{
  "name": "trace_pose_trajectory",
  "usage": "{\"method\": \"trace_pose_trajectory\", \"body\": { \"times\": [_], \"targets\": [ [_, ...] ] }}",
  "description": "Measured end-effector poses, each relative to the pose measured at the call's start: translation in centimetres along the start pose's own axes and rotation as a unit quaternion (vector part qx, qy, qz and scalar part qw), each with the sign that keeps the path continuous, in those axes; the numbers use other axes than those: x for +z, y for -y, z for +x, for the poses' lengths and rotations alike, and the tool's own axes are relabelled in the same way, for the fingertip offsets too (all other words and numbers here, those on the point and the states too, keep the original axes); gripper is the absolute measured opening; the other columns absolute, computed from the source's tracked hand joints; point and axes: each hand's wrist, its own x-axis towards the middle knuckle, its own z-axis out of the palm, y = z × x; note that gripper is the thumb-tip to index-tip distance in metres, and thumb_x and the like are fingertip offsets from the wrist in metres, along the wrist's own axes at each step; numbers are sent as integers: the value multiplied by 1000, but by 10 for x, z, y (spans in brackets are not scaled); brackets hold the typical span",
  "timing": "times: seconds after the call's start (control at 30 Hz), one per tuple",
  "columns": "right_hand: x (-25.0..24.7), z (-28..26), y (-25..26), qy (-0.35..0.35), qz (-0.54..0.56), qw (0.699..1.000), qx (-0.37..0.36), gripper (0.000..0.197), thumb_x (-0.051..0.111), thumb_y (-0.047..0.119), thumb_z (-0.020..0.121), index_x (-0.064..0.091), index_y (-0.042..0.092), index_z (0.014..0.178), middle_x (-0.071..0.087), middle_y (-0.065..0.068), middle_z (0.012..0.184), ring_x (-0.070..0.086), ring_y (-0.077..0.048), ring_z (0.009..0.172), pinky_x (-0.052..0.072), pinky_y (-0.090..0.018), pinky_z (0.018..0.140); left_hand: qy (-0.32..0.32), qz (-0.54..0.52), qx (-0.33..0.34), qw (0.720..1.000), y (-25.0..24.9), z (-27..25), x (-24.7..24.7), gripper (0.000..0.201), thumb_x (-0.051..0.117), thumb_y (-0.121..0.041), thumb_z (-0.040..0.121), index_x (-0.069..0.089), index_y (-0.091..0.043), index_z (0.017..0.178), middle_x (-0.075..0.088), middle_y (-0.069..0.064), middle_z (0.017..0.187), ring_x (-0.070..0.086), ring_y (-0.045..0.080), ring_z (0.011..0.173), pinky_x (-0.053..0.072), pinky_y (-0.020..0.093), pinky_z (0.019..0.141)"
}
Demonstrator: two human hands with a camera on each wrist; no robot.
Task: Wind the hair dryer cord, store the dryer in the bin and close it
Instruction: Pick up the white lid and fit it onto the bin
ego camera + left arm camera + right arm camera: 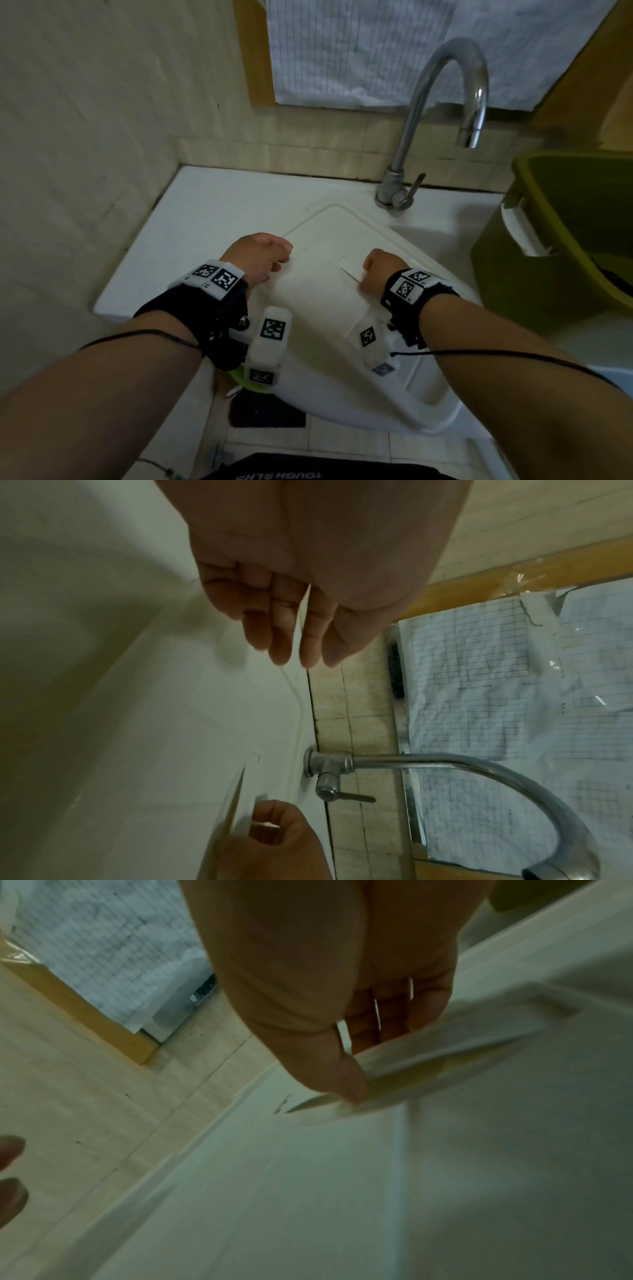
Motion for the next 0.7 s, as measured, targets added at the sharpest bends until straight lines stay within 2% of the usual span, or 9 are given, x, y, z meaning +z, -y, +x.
{"method": "trace_pose_trajectory", "body": {
  "times": [0.07,0.1,0.17,0.23,0.33,0.4,0.5,0.63,0.7],
  "targets": [
    [-3,-4,5,-2,6,1000,-8,46,57,27,81,50,14,125,56,-7,129,53,-26,118,43,-34,102,-10,-4,6,1000,-3,0,-8,15,53,-18,90,61,-25,80,63,-3,85,55,10,74,42,26,69],
    [-6,-6,8,-5,9,1000,-20,48,57,28,82,50,14,127,55,-7,130,52,-25,120,42,-31,101,-14,-7,10,1000,-5,0,-12,15,53,-18,90,61,-25,80,63,-3,84,55,10,74,42,26,70],
    [-13,-14,18,-19,15,999,-46,46,55,29,83,51,13,126,55,-6,128,53,-24,118,42,-29,97,-26,-11,23,999,-10,-3,-21,15,53,-18,89,61,-25,80,63,-4,83,55,10,74,42,26,70],
    [-21,-23,32,-37,26,996,-80,40,54,32,82,55,13,117,59,-6,120,56,-24,110,44,-28,89,-42,-16,34,998,-15,-8,-30,14,54,-19,89,62,-25,80,64,-5,82,55,10,73,41,26,68],
    [-34,-36,59,-50,7,989,-138,39,59,24,80,55,12,117,59,-7,120,56,-23,109,42,-24,81,-65,-29,57,996,-23,-18,-46,11,55,-21,89,62,-25,82,64,-5,82,55,10,73,41,26,66],
    [-41,-47,78,-62,-12,983,-172,41,61,19,79,53,11,118,58,-7,121,55,-24,110,42,-25,81,-80,-33,72,994,-27,-26,-57,10,56,-23,89,63,-26,82,65,-5,83,56,11,75,41,26,67],
    [-51,-67,106,-100,-51,968,-226,38,63,19,77,55,11,114,61,-8,114,58,-25,102,46,-28,79,-102,-27,92,990,-33,-38,-75,10,56,-23,88,63,-26,82,66,-5,84,57,12,75,42,29,68],
    [-67,-98,136,-158,-109,941,-280,38,64,19,76,57,9,112,61,-14,111,59,-31,99,52,-36,84,-121,9,123,985,-44,-54,-91,11,58,-18,86,67,-17,92,63,1,77,55,13,67,40,25,61],
    [-80,-112,148,-187,-137,926,-297,40,63,20,77,57,11,115,58,-13,113,58,-32,101,52,-38,86,-128,29,147,980,-55,-62,-94,10,60,-18,85,67,-17,92,64,3,79,56,17,72,42,26,69]
  ]
}}
